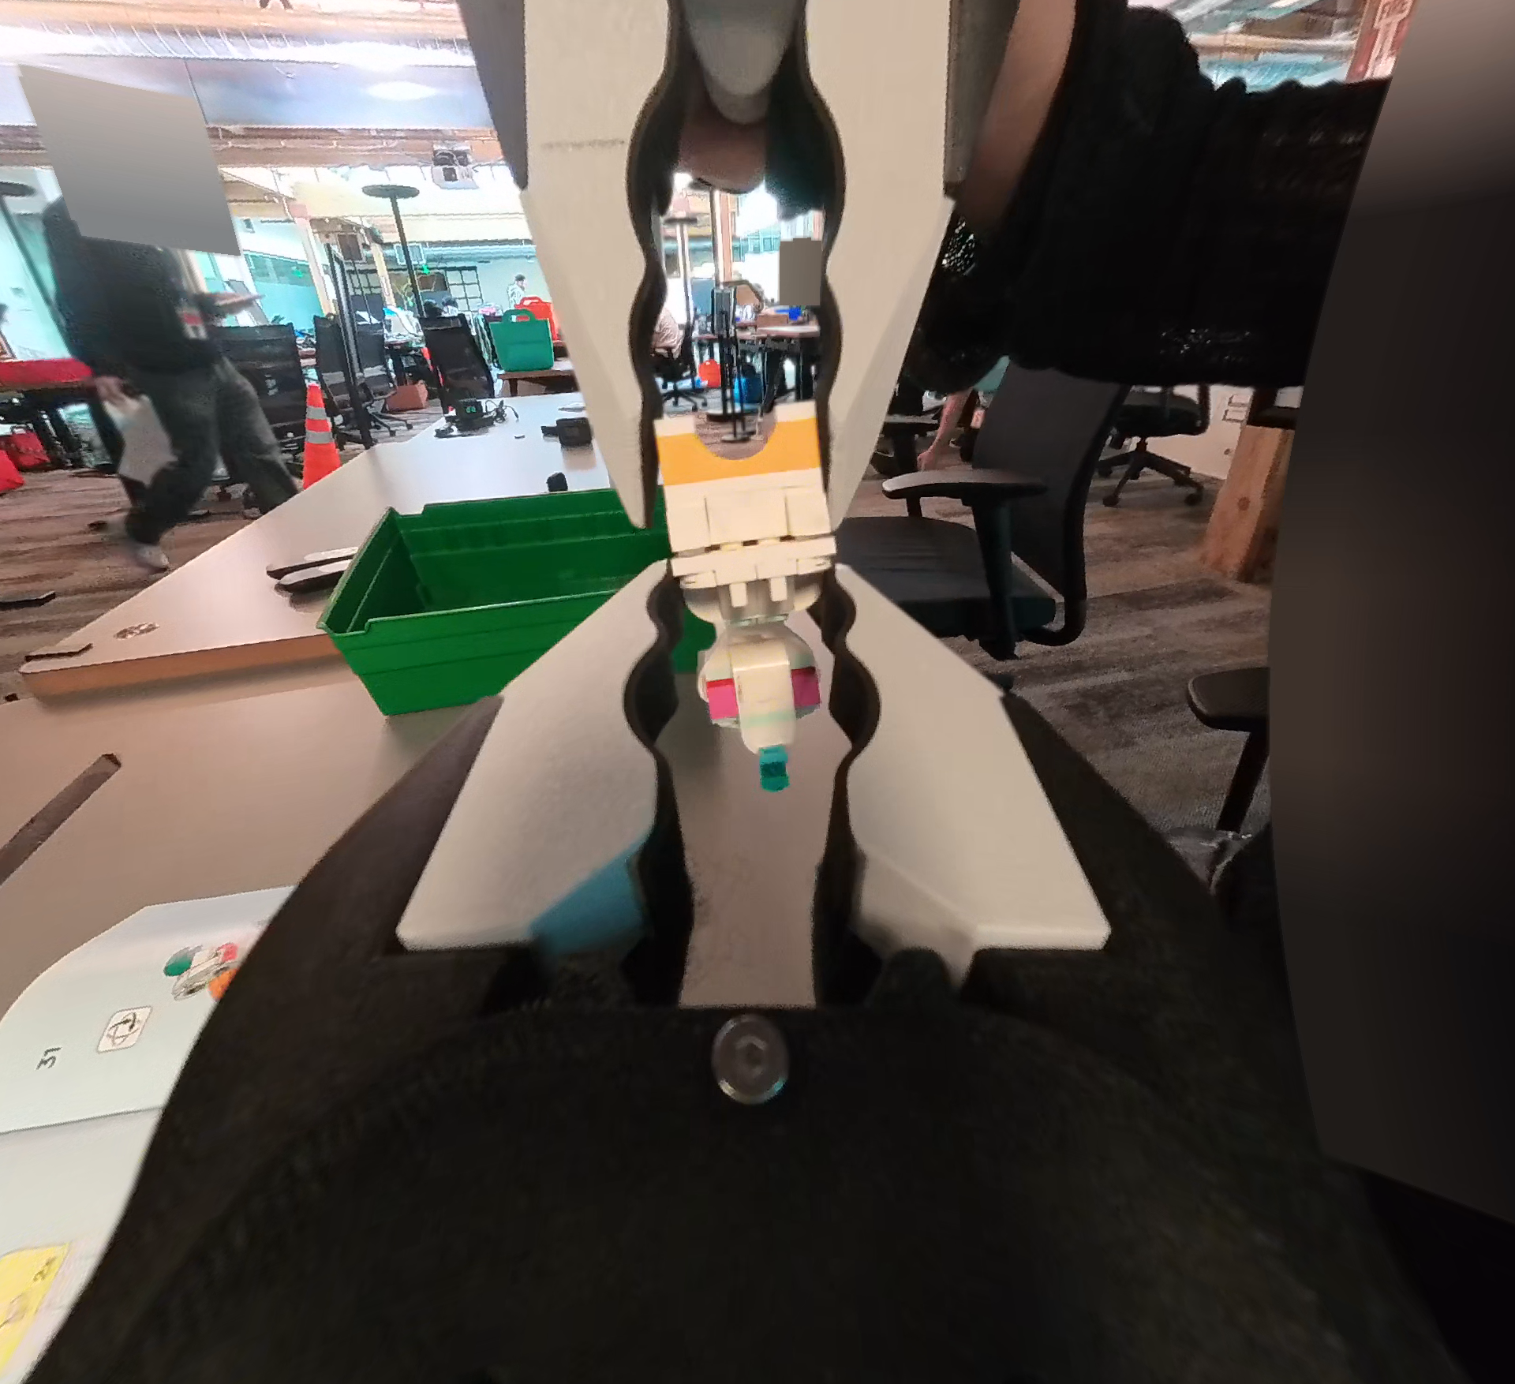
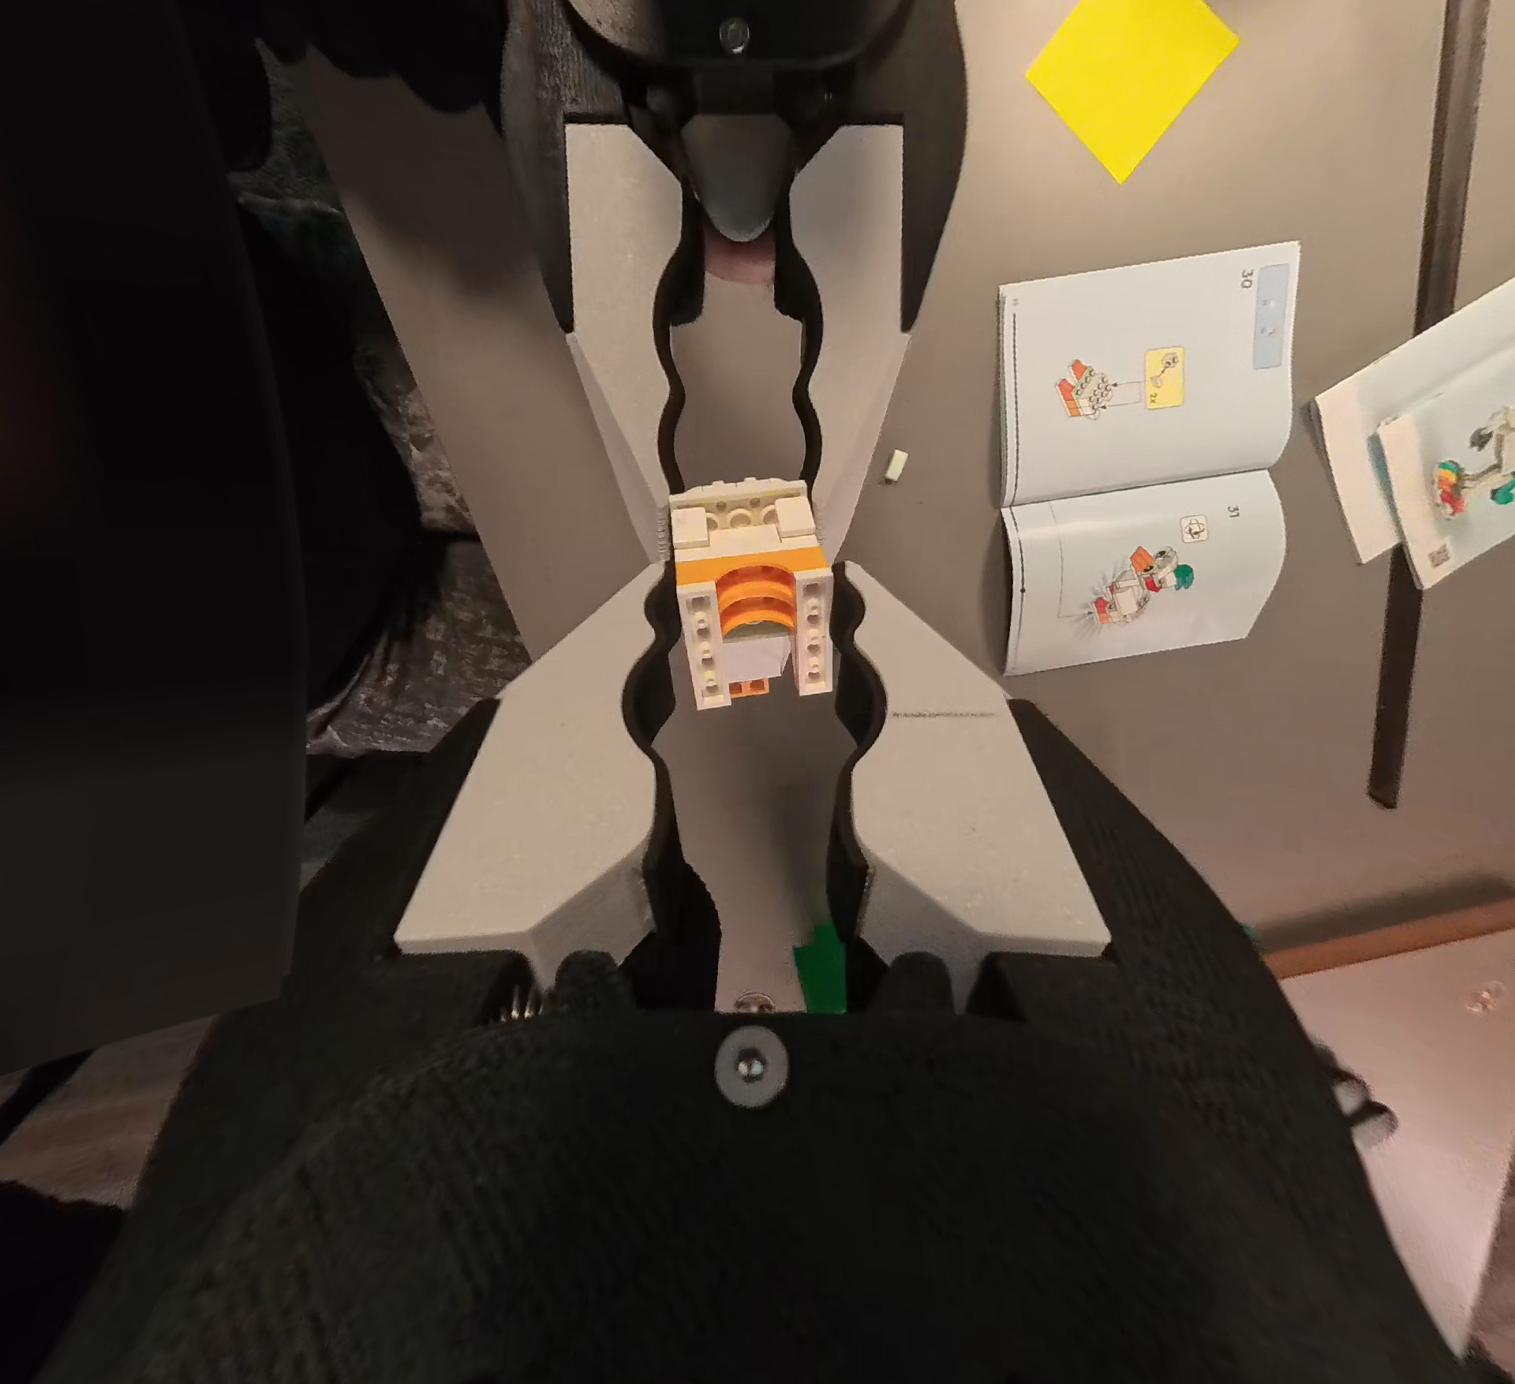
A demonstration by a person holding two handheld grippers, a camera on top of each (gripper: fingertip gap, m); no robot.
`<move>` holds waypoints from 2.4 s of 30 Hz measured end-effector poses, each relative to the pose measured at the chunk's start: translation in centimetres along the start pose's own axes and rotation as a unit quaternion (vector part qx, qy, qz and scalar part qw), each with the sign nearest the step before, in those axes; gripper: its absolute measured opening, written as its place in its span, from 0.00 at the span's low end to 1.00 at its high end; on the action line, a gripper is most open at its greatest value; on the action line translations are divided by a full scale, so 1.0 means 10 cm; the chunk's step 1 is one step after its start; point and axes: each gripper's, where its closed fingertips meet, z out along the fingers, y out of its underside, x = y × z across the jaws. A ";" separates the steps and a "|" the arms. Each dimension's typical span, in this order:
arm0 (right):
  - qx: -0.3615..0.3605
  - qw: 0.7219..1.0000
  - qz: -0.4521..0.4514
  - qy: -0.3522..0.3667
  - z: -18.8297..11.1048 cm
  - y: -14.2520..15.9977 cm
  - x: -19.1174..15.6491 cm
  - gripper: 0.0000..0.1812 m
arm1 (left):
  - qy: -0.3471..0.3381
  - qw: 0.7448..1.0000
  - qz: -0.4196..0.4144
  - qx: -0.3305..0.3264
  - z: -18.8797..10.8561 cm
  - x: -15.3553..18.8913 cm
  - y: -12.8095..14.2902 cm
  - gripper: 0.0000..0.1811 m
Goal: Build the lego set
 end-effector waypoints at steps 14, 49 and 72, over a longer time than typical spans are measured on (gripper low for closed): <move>0.053 0.999 -0.001 0.009 -0.02 -0.11 0.05 0.20 | 0.000 0.999 -0.017 0.043 -0.07 -0.04 -0.09 0.16; 0.118 0.992 -0.027 0.037 -0.08 -0.18 0.04 0.20 | -0.017 0.998 0.018 0.059 -0.11 -0.04 -0.15 0.17; 0.130 0.990 -0.033 0.042 -0.11 -0.18 0.00 0.37 | -0.019 0.997 -0.004 0.073 -0.10 -0.08 -0.18 0.18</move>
